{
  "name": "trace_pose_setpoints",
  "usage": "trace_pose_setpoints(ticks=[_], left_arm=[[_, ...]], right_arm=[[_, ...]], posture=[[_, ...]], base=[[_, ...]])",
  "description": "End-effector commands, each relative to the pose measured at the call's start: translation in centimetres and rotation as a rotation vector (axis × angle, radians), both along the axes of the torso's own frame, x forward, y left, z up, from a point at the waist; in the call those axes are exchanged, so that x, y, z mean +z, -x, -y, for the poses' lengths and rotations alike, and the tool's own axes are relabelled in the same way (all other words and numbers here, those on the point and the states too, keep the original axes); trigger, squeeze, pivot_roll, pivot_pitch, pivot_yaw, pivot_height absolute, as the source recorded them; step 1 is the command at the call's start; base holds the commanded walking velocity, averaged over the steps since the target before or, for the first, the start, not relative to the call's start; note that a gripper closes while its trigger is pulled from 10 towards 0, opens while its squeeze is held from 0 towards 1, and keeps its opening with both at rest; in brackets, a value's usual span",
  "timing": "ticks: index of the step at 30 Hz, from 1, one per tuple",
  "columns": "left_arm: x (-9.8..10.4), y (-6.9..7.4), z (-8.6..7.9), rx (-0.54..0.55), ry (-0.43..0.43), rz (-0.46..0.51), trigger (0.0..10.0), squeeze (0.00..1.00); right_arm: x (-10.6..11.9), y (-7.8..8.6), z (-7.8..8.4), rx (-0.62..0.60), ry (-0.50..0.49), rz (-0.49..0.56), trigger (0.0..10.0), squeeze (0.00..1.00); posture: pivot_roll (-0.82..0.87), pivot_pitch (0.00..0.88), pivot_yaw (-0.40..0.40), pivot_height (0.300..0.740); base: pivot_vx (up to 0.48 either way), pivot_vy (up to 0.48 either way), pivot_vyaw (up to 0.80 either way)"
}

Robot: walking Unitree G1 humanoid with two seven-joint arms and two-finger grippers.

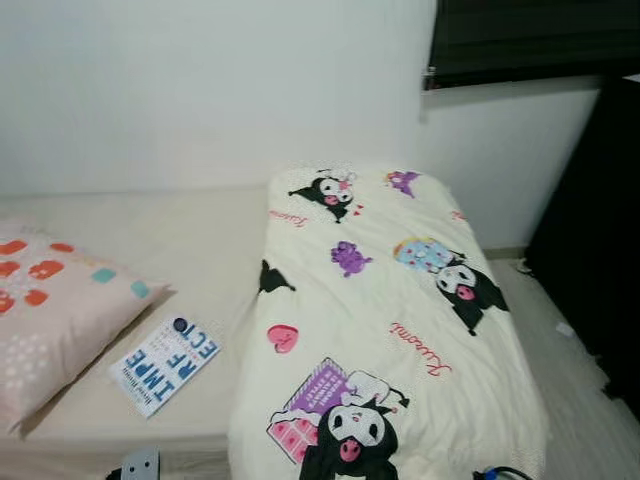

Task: Clean up the room

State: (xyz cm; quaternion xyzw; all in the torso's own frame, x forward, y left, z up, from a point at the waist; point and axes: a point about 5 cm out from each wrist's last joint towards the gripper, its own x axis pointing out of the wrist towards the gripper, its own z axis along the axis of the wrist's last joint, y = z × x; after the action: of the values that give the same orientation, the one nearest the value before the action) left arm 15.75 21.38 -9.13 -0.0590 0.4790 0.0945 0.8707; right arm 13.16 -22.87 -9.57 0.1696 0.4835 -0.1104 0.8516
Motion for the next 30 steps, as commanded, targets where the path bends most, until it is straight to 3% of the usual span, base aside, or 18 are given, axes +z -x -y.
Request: trace_pose_setpoints(ticks=[1,18,23,25,30], left_arm=[[-0.3,0.8,-0.1,-0.059,-0.02,-0.032,10.0,0.0],[-0.1,0.0,0.8,-0.136,0.022,0.008,10.0,0.0],[-0.2,0.3,0.8,-0.135,0.024,-0.006,10.0,0.0],[-0.2,0.4,0.8,-0.108,0.062,-0.004,10.0,0.0],[-0.2,0.4,0.8,-0.129,0.057,-0.018,10.0,0.0]], right_arm=[[-0.3,0.8,0.0,-0.004,0.01,-0.022,10.0,0.0],[-0.2,0.3,-0.1,-0.01,0.005,0.004,10.0,0.0],[0.3,-0.9,-0.1,-0.002,-0.008,0.058,10.0,0.0],[0.9,-2.5,-0.5,0.068,0.002,0.102,10.0,0.0],[1.6,-4.3,-0.9,0.159,0.046,0.132,10.0,0.0]], posture=[[-0.07,0.082,0.05,0.74],[-0.07,0.077,0.052,0.74],[-0.07,0.083,0.053,0.74],[-0.07,0.083,0.053,0.74],[-0.07,0.081,0.05,0.74]], base=[[-0.371,0.0,0.76],[0.0,0.0,0.76],[0.0,0.0,0.76],[0.0,0.0,0.76],[0.0,0.0,0.76]])
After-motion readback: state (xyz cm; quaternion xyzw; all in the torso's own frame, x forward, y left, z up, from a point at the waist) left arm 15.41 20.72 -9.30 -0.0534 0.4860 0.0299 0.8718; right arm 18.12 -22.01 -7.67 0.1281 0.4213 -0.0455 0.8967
